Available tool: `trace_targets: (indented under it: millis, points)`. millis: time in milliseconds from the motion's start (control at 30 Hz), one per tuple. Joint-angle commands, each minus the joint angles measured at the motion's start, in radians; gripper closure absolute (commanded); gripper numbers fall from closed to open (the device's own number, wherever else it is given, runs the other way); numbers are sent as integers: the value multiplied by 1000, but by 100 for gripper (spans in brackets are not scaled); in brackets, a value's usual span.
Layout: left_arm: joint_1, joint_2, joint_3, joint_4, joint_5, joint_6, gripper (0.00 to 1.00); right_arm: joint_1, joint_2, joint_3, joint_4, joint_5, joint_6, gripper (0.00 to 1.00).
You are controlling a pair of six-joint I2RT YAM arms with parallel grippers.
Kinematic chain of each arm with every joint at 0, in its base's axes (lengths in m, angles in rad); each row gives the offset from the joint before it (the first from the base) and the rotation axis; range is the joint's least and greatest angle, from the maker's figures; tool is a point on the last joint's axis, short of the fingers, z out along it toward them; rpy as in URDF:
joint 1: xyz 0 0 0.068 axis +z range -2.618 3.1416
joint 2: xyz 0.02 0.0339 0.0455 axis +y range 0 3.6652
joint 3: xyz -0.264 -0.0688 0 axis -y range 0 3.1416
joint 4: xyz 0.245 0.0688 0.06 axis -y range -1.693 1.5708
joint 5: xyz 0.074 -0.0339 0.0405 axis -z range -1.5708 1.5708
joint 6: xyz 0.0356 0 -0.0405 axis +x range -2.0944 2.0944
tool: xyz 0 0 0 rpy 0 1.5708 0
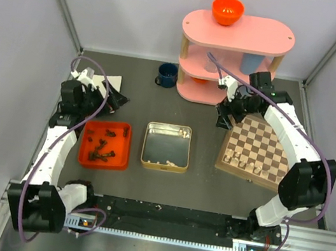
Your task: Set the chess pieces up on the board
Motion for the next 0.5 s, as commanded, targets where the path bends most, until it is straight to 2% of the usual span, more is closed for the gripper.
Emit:
trace_targets:
  millis: [0, 100, 133, 333, 433, 467]
  points:
    - [-14, 8, 82, -31, 102, 15, 2, -5, -66, -27, 213, -234, 92, 19]
    - [-39, -21, 93, -118, 67, 62, 2, -5, -63, -4, 268, -286, 124, 16]
    - [-53, -30, 97, -143, 36, 94, 2, -5, -57, 11, 276, -296, 133, 1]
    - [-68, -110, 80, -261, -38, 199, 2, -3, -51, 87, 319, -366, 165, 1]
    - [-70, -159, 53, -266, -81, 234, 2, -5, -20, 102, 339, -541, 243, 1]
    - [-70, -185, 34, -266, -91, 243, 2, -3, 26, 108, 336, -670, 291, 1]
